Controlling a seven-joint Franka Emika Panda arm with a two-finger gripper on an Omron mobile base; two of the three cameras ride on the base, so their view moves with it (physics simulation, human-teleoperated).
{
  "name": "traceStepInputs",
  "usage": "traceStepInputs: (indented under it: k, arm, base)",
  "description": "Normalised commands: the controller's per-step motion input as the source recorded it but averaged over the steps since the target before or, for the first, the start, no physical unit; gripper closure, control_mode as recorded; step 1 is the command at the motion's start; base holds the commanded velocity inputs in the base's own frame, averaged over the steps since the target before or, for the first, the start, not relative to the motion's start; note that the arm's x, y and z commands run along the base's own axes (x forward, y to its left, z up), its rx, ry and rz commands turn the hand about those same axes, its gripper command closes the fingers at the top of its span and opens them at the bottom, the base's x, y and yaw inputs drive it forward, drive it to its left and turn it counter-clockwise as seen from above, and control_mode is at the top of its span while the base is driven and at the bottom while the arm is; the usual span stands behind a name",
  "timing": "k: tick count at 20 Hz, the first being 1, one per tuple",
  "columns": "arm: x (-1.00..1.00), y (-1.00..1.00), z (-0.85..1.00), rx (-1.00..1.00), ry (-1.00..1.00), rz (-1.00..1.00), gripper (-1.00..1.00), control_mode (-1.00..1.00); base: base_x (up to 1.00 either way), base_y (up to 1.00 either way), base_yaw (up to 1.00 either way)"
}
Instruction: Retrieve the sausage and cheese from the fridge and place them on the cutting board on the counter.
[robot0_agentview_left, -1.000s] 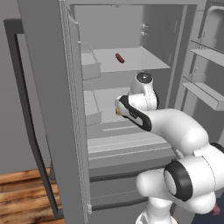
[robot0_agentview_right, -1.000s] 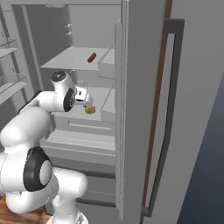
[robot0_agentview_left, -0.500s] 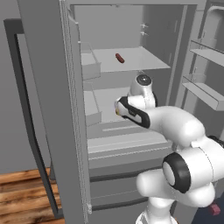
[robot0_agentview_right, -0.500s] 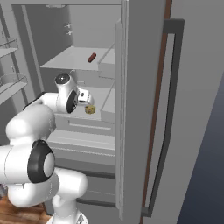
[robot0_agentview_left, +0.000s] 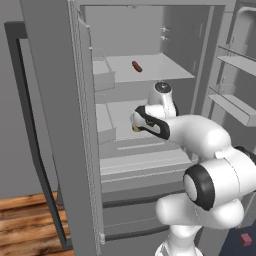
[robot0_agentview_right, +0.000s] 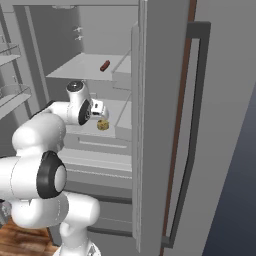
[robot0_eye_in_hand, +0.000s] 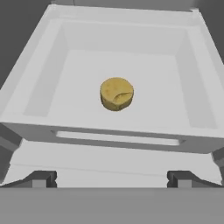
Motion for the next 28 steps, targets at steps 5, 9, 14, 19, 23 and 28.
traceStepInputs:
  k: [5, 9, 14, 19, 23, 28]
  arm:
    - [0.0, 0.0, -0.15, 0.0, 0.01, 0.0, -1.0, -1.0]
    - [0.02, 0.0, -0.18, 0.0, 0.0, 0.0, -1.0, -1.0]
    - [0.05, 0.0, -0.23, -0.01, 0.0, 0.0, -1.0, -1.0]
    - [0.27, 0.0, -0.06, -0.01, 0.0, 0.0, -1.0, -1.0]
    - [0.21, 0.0, -0.07, -0.02, 0.0, 0.0, -1.0, -1.0]
    - [0.1, 0.0, -0.21, -0.02, 0.02, 0.0, -1.0, -1.0]
  base:
    - [0.0, 0.0, 0.0]
    - [0.0, 0.0, 0.0]
    - [0.0, 0.0, 0.0]
    - [0.0, 0.0, 0.0]
    - [0.0, 0.0, 0.0]
    - [0.0, 0.0, 0.0]
